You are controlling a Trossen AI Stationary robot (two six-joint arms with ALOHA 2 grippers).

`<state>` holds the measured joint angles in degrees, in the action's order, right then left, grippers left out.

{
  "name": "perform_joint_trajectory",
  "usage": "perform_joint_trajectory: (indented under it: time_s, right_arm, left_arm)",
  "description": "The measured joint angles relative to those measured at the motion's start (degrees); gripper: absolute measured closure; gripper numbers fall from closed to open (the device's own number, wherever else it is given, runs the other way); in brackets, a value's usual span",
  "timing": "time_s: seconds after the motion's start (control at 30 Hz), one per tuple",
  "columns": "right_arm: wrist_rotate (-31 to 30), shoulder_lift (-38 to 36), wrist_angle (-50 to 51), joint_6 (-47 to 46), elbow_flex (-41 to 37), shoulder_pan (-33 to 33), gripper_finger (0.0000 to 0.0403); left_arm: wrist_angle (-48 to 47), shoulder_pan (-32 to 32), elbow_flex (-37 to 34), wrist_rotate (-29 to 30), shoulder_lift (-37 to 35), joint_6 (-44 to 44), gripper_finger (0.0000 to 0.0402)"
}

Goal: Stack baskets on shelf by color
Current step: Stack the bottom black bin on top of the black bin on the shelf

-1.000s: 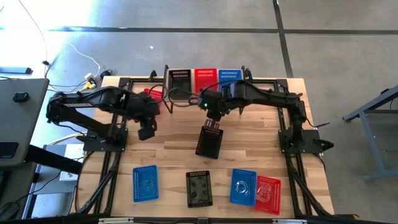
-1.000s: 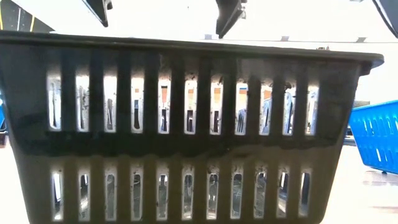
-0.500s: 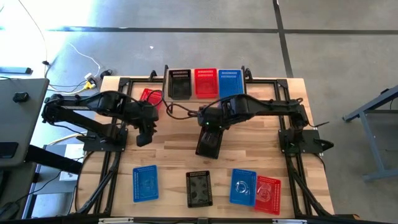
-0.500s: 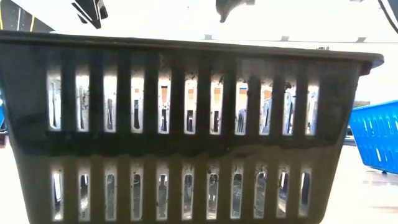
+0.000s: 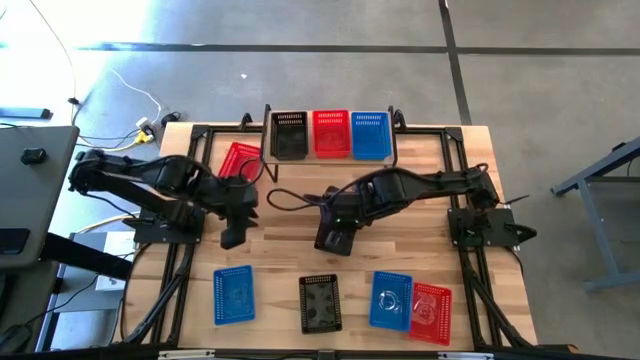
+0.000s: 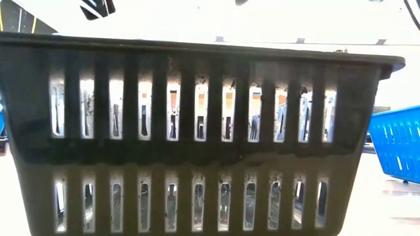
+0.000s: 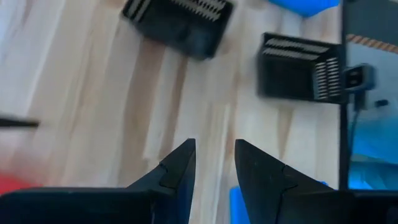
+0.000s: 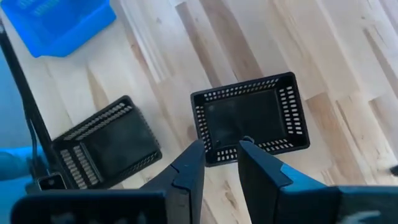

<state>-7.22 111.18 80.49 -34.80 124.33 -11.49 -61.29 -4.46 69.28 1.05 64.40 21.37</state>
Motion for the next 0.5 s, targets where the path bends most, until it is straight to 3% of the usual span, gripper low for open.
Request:
perform_joint_trajectory:
  time_s: [0.5]
  right_arm:
    - [-1.8,0.0,4.3,5.4,4.1,1.1,0.032]
  left_arm:
    - [14.5,-10.5,0.0,0.9,3.9,-14.1,0.03]
